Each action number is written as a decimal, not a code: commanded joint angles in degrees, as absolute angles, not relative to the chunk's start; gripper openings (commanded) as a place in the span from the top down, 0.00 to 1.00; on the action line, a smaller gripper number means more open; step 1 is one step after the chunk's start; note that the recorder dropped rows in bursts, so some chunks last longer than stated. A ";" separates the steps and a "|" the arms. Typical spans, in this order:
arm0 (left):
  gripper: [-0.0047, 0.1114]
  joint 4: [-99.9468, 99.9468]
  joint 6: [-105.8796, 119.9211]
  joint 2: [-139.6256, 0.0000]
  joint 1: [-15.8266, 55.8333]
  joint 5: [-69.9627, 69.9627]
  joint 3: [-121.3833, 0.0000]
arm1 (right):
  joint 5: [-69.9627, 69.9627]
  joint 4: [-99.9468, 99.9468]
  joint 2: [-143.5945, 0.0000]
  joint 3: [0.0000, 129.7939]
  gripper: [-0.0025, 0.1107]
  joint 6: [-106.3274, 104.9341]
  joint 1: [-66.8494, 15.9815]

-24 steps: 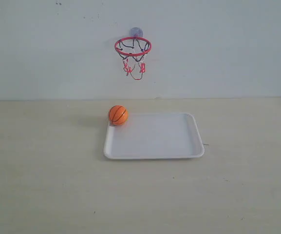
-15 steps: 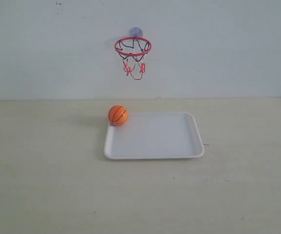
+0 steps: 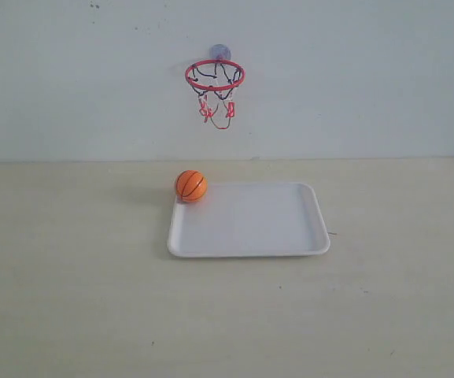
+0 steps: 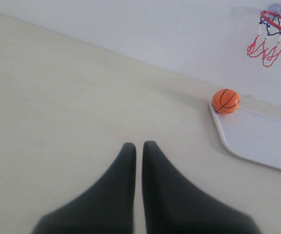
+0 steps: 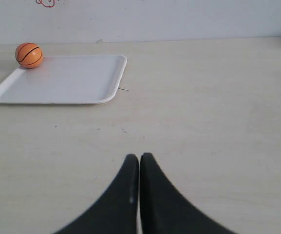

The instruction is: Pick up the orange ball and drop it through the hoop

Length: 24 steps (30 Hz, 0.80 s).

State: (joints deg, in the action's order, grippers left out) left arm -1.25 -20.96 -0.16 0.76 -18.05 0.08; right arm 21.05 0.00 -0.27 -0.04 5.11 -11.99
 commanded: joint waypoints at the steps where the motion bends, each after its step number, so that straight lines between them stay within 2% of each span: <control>1: 0.92 -1.26 -20.89 0.00 1.21 -17.56 0.00 | 21.00 0.49 0.00 0.00 0.98 5.02 -11.99; 18: 0.92 -1.26 -20.89 0.00 1.21 -17.44 0.00 | 21.00 0.49 0.00 0.00 0.98 5.02 -11.99; 21: 0.92 -1.26 -20.89 0.00 1.21 -12.81 0.00 | 21.00 0.49 0.00 0.00 0.98 5.02 -11.99; 24: 0.92 0.00 -21.15 0.00 1.21 0.39 0.00 | 21.00 0.49 0.00 0.00 0.98 5.02 -11.99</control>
State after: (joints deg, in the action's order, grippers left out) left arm -1.25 -20.96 -0.16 0.76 -10.34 0.08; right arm 21.05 0.00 -0.27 -0.04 5.11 -11.99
